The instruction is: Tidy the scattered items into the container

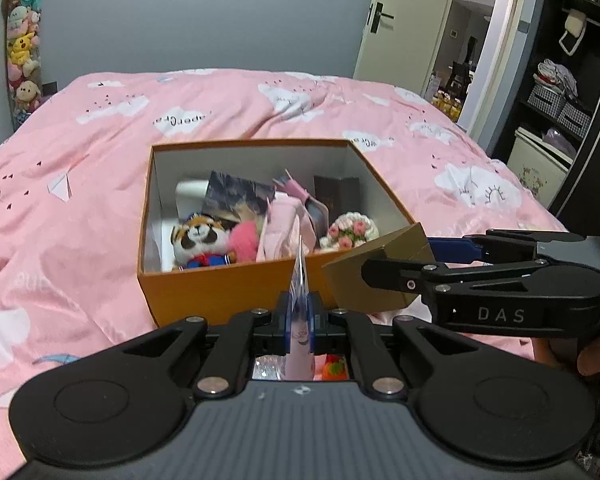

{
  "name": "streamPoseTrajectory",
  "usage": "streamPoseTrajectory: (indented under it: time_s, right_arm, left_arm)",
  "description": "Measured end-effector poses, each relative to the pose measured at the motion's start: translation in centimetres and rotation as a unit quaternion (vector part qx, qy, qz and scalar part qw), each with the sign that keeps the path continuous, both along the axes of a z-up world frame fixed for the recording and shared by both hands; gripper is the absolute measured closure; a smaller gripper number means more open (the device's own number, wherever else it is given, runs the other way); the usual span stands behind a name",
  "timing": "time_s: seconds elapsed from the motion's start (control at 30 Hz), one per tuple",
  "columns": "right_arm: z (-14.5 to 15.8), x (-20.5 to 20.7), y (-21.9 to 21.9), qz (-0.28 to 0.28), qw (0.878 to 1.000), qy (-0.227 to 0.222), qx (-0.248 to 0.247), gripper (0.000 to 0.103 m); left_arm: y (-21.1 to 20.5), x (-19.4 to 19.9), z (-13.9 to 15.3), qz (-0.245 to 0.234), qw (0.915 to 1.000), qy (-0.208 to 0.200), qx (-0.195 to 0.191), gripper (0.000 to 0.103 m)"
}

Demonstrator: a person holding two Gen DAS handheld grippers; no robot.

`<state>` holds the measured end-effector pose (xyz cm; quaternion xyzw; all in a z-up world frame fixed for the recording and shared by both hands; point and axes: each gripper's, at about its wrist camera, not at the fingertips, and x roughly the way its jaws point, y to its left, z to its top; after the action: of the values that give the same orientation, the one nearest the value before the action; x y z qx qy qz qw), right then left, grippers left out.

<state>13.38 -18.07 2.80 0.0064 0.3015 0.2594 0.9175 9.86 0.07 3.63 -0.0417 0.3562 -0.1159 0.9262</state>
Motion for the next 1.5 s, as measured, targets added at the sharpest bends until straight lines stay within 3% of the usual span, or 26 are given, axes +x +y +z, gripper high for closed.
streamPoseTrajectory:
  time_s: [0.4,0.7,0.93,1.1,1.5]
  right_arm:
    - [1.3,2.2,0.7,-0.006,0.999,-0.030,0.010,0.041]
    - [0.5,5.7,1.2,-0.024,0.999,-0.030,0.027,0.041]
    - [-1.4,8.1,2.7,-0.021,0.999,0.011,0.039,0.041]
    - [-1.7,8.8,3.4,-0.015,0.998,0.010,0.055,0.041]
    - [-3.6,10.9,5.5,0.009,0.997,0.046,0.064,0.041]
  left_arm:
    - [1.1,2.0,1.6,0.008,0.9995,-0.030,0.000,0.095]
    - [4.2,4.8,1.9,0.042,0.9978,-0.051,0.000,0.095]
    - [6.7,6.8,1.6,0.074,0.9954,-0.055,-0.024,0.095]
    - [7.2,7.3,3.4,0.080,0.9915,-0.096,-0.034,0.095]
    - [6.4,8.9,-1.7,0.089,0.9955,-0.030,0.014,0.095]
